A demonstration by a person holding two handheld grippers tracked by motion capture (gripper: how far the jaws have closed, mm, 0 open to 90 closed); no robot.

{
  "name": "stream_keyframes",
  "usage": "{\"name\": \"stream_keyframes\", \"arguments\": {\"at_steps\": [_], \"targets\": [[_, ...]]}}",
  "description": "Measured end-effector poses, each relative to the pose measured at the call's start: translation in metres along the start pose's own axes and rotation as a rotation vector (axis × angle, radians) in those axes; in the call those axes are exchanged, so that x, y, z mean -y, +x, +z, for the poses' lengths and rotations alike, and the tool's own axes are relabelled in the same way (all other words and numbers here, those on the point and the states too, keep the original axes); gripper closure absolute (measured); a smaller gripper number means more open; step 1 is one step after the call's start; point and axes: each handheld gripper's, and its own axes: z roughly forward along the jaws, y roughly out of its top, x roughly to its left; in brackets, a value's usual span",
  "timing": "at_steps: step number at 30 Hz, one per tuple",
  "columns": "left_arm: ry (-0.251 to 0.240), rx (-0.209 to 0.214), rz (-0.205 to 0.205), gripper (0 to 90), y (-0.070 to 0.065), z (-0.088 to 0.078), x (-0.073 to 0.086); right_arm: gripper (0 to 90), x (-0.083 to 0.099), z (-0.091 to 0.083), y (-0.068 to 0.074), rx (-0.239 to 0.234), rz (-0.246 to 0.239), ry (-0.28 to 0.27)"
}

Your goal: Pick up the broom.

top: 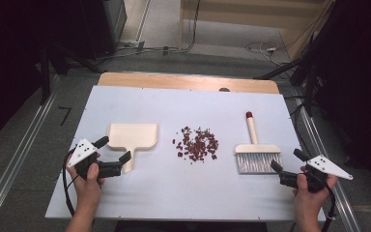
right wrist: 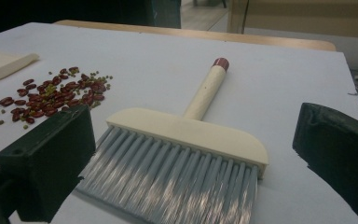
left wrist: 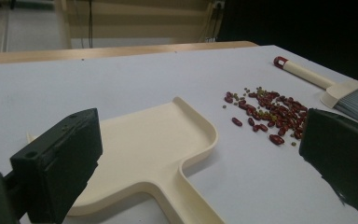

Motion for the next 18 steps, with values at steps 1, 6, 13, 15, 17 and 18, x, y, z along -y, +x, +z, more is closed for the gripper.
{"name": "stream_keyframes", "arguments": {"at_steps": [1, 6, 13, 15, 17, 18], "targets": [[-0.001, 0.003, -0.002, 0.0, -0.001, -0.001, 0.0, 0.0, -0.002, 0.0, 0.002, -0.001, -0.012, -0.003], [0.002, 0.01, 0.0, 0.0, -0.004, -0.006, 0.0, 0.0, -0.004, 0.0, 0.009, 0.002, -0.042, 0.002], [0.006, 0.035, 0.025, 0.0, -0.008, -0.001, 0.0, 0.0, -0.006, 0.004, 0.003, -0.036, -0.007, 0.022], [0.007, 0.045, 0.04, 0.0, -0.01, 0.0, -0.002, 0.0, -0.008, 0.003, 0.002, -0.037, 0.008, 0.014], [-0.006, 0.061, 0.026, 0.0, -0.01, 0.0, -0.003, 0.0, -0.014, 0.003, 0.002, -0.028, 0.033, 0.009], [-0.01, 0.066, 0.019, 0.0, -0.011, 0.0, -0.003, 0.0, -0.016, 0.003, 0.002, -0.03, 0.038, 0.002]]}}
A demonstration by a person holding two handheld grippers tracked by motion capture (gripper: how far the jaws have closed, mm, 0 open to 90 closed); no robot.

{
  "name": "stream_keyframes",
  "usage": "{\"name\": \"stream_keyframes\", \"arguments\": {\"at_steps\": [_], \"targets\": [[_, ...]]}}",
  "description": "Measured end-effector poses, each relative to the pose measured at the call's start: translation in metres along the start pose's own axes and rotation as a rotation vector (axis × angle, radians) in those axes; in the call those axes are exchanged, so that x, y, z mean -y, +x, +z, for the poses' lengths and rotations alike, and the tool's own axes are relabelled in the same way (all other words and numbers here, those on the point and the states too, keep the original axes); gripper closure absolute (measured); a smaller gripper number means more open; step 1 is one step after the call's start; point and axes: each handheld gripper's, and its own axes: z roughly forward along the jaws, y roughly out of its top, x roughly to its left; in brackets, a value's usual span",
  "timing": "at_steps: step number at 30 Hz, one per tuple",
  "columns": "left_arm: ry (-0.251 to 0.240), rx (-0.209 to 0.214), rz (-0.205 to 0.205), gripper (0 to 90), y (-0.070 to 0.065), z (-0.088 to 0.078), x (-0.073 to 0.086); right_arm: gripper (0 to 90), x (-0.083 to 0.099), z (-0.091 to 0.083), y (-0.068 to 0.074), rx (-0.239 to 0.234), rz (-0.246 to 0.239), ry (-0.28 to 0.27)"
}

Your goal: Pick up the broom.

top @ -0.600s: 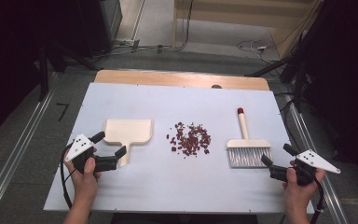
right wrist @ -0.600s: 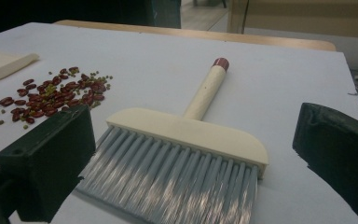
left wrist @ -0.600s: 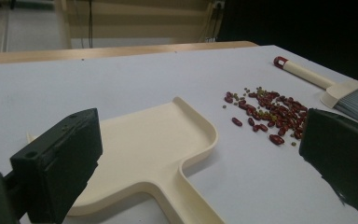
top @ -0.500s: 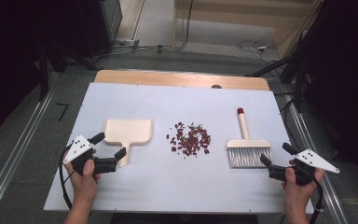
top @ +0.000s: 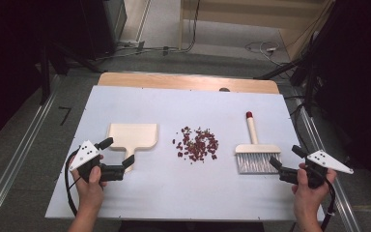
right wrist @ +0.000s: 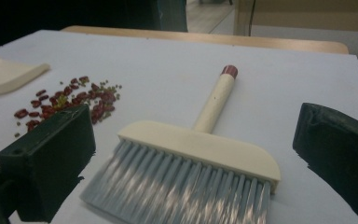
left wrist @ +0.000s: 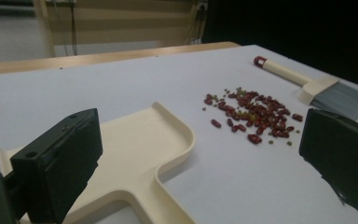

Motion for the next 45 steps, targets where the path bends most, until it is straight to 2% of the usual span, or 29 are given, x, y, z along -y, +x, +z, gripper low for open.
{"name": "stream_keyframes", "arguments": {"at_steps": [4, 8, 10, 14, 21, 27, 33, 38, 39, 41, 42, 44, 45], "targets": [[0.003, 0.003, 0.024, 0.0, -0.005, -0.001, -0.002, 0.0, -0.008, 0.003, 0.006, -0.003, -0.009, 0.013], [0.006, 0.003, 0.021, 0.0, -0.004, 0.0, -0.004, 0.0, -0.022, 0.01, 0.014, -0.016, -0.036, 0.03], [0.009, 0.002, 0.018, 0.0, -0.003, 0.0, -0.004, 0.0, -0.025, 0.011, 0.014, -0.025, -0.029, 0.025], [0.002, 0.005, 0.003, 0.0, -0.002, 0.001, -0.005, 0.0, -0.037, 0.019, 0.016, -0.012, -0.023, 0.032], [0.004, 0.02, 0.017, 0.0, -0.004, 0.004, -0.007, 0.0, -0.057, 0.03, 0.017, 0.007, -0.02, 0.046], [0.005, 0.025, 0.005, 0.0, -0.004, 0.004, -0.006, 0.0, -0.07, 0.043, 0.017, 0.031, -0.061, 0.105], [0.012, 0.03, 0.003, 0.0, -0.004, 0.009, -0.006, 0.0, -0.08, 0.06, 0.011, 0.034, -0.031, 0.137], [0.021, 0.024, 0.014, 0.0, -0.003, 0.01, -0.005, 0.0, -0.085, 0.078, 0.003, -0.006, 0.029, 0.222], [0.02, 0.021, 0.014, 0.0, -0.003, 0.01, -0.005, 1.9, -0.086, 0.083, 0.002, -0.008, 0.052, 0.253], [0.03, 0.018, 0.029, 0.0, -0.002, 0.013, -0.005, 6.0, -0.087, 0.09, 0.002, 0.002, 0.073, 0.281], [0.038, 0.013, 0.039, 0.0, -0.001, 0.015, -0.006, 8.3, -0.087, 0.094, 0.003, 0.002, 0.078, 0.299], [0.034, 0.016, 0.032, 0.0, -0.001, 0.017, -0.005, 14.9, -0.087, 0.1, 0.004, 0.009, 0.085, 0.329], [0.032, 0.018, 0.033, 0.0, -0.001, 0.017, -0.005, 21.3, -0.086, 0.103, 0.004, 0.026, 0.08, 0.345]]}}
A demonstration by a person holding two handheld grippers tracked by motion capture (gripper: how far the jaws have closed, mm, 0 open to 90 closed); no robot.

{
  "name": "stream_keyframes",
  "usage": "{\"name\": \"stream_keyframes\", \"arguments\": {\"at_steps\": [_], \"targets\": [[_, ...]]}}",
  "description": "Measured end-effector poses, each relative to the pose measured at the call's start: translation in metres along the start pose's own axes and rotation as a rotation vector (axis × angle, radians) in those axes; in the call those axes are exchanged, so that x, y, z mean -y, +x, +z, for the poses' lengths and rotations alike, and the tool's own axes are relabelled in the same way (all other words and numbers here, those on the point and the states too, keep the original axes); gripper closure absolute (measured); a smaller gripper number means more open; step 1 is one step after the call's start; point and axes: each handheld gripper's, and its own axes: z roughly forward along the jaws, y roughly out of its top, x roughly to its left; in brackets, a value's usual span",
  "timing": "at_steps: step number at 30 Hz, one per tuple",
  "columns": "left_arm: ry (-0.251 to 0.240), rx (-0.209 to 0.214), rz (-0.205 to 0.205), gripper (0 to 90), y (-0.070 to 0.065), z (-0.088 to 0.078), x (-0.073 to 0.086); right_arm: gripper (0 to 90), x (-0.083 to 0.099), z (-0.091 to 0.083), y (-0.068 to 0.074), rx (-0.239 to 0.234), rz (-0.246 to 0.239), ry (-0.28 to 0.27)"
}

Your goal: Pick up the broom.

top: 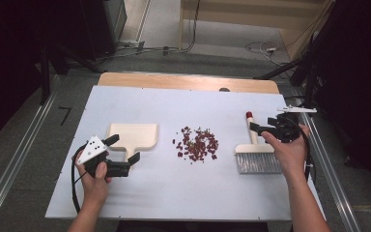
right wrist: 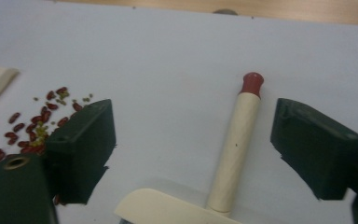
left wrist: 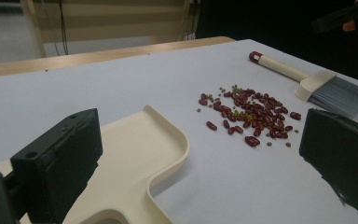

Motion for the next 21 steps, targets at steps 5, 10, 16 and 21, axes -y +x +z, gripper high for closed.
{"name": "stream_keyframes", "arguments": {"at_steps": [5, 10, 16, 21], "targets": [[0.005, 0.01, 0.014, 0.0, -0.002, 0.0, 0.0, 25.9, 0.0, 0.015, -0.004, 0.038, -0.01, 0.076], [0.025, 0.019, 0.03, 0.0, -0.005, 0.002, 0.002, 37.9, 0.004, 0.027, -0.005, 0.078, -0.043, 0.141], [0.032, 0.022, 0.04, 0.0, -0.007, 0.002, 0.002, 44.9, 0.012, 0.036, -0.009, 0.13, -0.035, 0.142], [0.041, 0.03, 0.038, 0.0, -0.008, 0.004, 0.004, 50.6, 0.016, 0.041, -0.013, 0.105, 0.015, 0.172]]}}
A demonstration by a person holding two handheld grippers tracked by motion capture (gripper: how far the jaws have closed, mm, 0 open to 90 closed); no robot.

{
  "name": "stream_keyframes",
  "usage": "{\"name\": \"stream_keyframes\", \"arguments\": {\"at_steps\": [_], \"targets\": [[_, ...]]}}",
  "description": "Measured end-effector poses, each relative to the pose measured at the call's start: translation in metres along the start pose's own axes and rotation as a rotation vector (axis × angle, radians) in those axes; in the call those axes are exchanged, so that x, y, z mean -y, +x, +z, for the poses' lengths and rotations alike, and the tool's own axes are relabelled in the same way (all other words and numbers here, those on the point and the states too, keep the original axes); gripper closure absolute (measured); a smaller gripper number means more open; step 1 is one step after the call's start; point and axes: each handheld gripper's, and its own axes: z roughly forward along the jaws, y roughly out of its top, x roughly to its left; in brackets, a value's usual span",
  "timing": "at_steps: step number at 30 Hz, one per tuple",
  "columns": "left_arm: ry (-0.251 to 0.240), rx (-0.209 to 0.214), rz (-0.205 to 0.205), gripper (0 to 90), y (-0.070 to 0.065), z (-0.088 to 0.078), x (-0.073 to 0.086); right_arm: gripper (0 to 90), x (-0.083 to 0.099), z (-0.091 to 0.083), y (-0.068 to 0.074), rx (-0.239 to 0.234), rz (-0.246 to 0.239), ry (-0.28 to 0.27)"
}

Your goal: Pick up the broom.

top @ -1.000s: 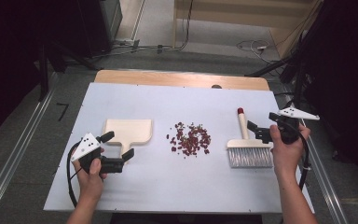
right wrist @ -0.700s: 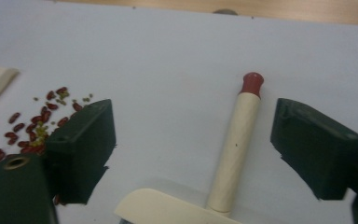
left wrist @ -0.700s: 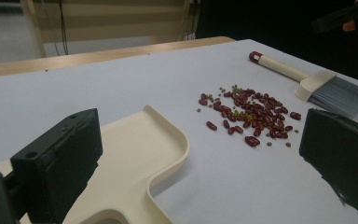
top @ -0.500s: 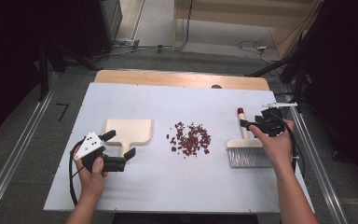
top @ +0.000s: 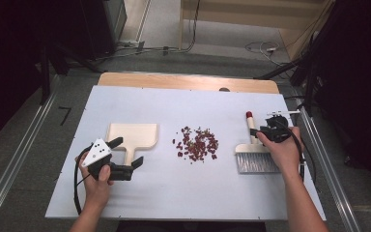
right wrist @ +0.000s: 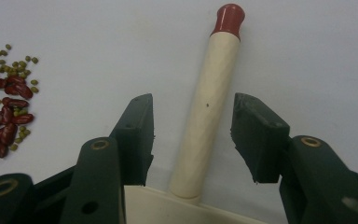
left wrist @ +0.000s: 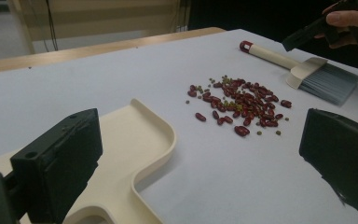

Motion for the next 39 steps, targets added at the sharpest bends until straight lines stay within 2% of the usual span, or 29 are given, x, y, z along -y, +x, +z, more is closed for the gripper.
{"name": "stream_keyframes", "arguments": {"at_steps": [1, 2, 4, 9, 11, 12, 15, 18, 21, 23, 27, 28, 34, 37, 39], "targets": [[0.0, 0.001, 0.003, 0.0, 0.0, 0.001, 0.0, 48.1, 0.0, 0.001, 0.0, -0.018, 0.0, 0.007], [0.001, 0.002, 0.002, 0.0, -0.001, 0.001, 0.0, 46.0, 0.0, 0.004, 0.0, -0.013, 0.008, 0.018], [0.001, 0.003, 0.001, 0.0, 0.0, 0.001, 0.0, 48.7, 0.002, 0.007, 0.001, 0.029, -0.002, 0.038], [0.0, 0.002, 0.001, 0.0, 0.0, 0.003, 0.0, 51.6, 0.006, 0.016, 0.001, 0.047, 0.014, 0.104], [0.003, 0.004, 0.002, 0.0, 0.0, 0.003, 0.0, 52.0, 0.007, 0.018, 0.001, 0.06, 0.023, 0.104], [0.005, 0.005, 0.003, 0.0, 0.0, 0.004, 0.0, 56.2, 0.008, 0.019, 0.0, 0.068, 0.031, 0.096], [0.008, 0.005, 0.005, 0.0, -0.001, 0.004, 0.0, 58.5, 0.009, 0.022, 0.002, 0.064, 0.05, 0.108], [0.005, 0.005, 0.002, 0.0, -0.002, 0.004, 0.0, 61.0, 0.009, 0.025, 0.007, 0.102, 0.043, 0.116], [0.008, 0.007, 0.003, 0.0, -0.003, 0.005, -0.001, 62.4, 0.01, 0.028, 0.016, 0.167, 0.021, 0.116], [0.006, 0.01, 0.002, 0.0, -0.005, 0.007, -0.002, 63.1, 0.009, 0.028, 0.016, 0.169, 0.024, 0.115], [0.012, 0.022, 0.017, 0.0, -0.011, 0.011, -0.005, 69.3, 0.013, 0.028, 0.017, 0.166, 0.055, 0.087], [0.014, 0.024, 0.019, 0.0, -0.013, 0.012, -0.005, 69.5, 0.014, 0.028, 0.017, 0.163, 0.044, 0.081], [0.015, 0.037, 0.031, 0.0, -0.018, 0.014, -0.007, 70.1, 0.015, 0.026, 0.013, 0.14, 0.075, 0.061], [0.008, 0.035, 0.029, 0.0, -0.018, 0.013, -0.009, 70.2, 0.017, 0.023, 0.01, 0.139, 0.078, 0.012], [0.002, 0.037, 0.03, 0.0, -0.018, 0.013, -0.01, 70.2, 0.018, 0.017, 0.005, 0.093, 0.113, -0.042]]}}
